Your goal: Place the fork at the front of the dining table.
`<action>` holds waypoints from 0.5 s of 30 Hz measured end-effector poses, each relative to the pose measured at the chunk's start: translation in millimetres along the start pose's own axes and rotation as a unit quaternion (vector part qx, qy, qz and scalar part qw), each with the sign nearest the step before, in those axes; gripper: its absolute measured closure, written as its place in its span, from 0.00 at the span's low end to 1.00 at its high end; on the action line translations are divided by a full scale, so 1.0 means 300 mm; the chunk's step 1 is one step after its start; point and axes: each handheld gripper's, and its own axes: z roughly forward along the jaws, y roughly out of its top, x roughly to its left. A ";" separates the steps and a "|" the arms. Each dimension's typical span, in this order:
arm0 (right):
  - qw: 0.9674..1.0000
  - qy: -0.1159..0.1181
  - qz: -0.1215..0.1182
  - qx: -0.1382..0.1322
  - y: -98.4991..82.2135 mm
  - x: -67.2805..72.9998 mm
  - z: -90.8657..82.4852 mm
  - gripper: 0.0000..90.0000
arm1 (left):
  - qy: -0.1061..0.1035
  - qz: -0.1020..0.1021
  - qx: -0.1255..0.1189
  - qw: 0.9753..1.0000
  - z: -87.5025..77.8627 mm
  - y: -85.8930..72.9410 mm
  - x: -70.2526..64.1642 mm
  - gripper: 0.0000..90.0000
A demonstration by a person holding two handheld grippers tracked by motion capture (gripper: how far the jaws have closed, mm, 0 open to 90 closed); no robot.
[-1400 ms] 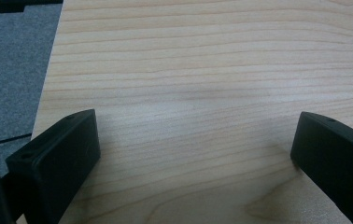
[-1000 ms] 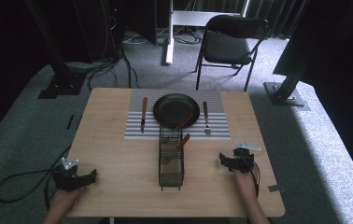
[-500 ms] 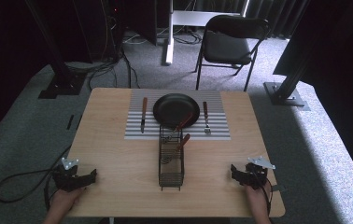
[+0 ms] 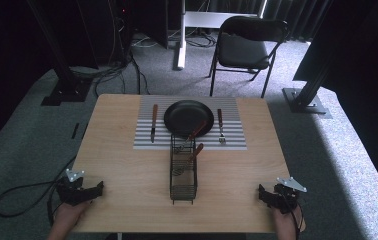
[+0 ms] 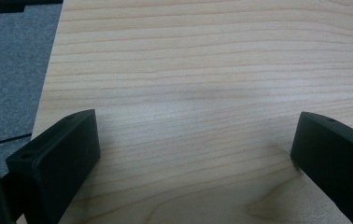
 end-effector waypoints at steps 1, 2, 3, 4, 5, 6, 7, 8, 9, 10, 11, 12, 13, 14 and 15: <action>1.000 0.001 0.008 0.001 -0.003 -0.006 -0.003 0.16 | 0.000 0.000 0.000 1.000 0.000 0.000 0.000 0.01; 1.000 0.001 0.012 0.000 -0.007 -0.012 -0.007 0.16 | 0.000 0.000 0.000 1.000 0.000 0.000 0.000 0.01; 1.000 0.001 0.012 0.000 -0.007 -0.012 -0.007 0.16 | 0.000 0.000 0.000 1.000 0.000 0.000 0.000 0.01; 1.000 -0.003 0.010 0.002 -0.012 -0.016 -0.012 0.15 | 0.000 0.000 0.000 1.000 0.000 0.000 0.000 0.01; 1.000 -0.004 0.011 0.003 -0.014 -0.018 -0.014 0.14 | 0.000 0.000 0.000 1.000 0.000 0.000 0.000 0.01; 1.000 -0.006 0.014 0.003 -0.016 -0.020 -0.015 0.14 | 0.000 0.000 0.000 1.000 0.000 0.000 0.000 0.01; 1.000 -0.008 0.015 0.003 -0.016 -0.023 -0.015 0.14 | 0.000 0.000 0.000 1.000 0.000 0.000 0.000 0.01; 1.000 -0.011 0.020 0.004 -0.016 -0.026 -0.015 0.14 | 0.003 -0.003 0.000 1.000 0.000 0.000 -0.002 0.01; 1.000 -0.015 0.023 0.004 -0.015 -0.030 -0.014 0.14 | 0.007 -0.008 0.000 1.000 0.000 0.001 -0.005 0.01; 1.000 -0.017 0.026 0.004 -0.014 -0.033 -0.013 0.14 | 0.012 -0.013 0.000 1.000 0.002 0.001 -0.008 0.01; 1.000 -0.017 0.026 0.004 -0.014 -0.033 -0.013 0.14 | 0.012 -0.013 0.000 1.000 0.002 0.001 -0.008 0.01; 1.000 -0.018 0.025 0.003 -0.012 -0.038 -0.010 0.14 | 0.022 -0.024 0.000 0.999 0.005 0.005 -0.015 0.01; 1.000 -0.017 0.023 0.003 -0.011 -0.039 -0.009 0.14 | 0.027 -0.029 -0.001 0.999 0.007 0.007 -0.019 0.01; 1.000 -0.014 0.022 0.003 -0.010 -0.041 -0.009 0.14 | 0.030 -0.032 0.000 0.999 0.007 0.008 -0.021 0.01; 1.000 -0.014 0.022 0.003 -0.010 -0.041 -0.008 0.14 | 0.030 -0.032 0.000 0.999 0.007 0.008 -0.021 0.01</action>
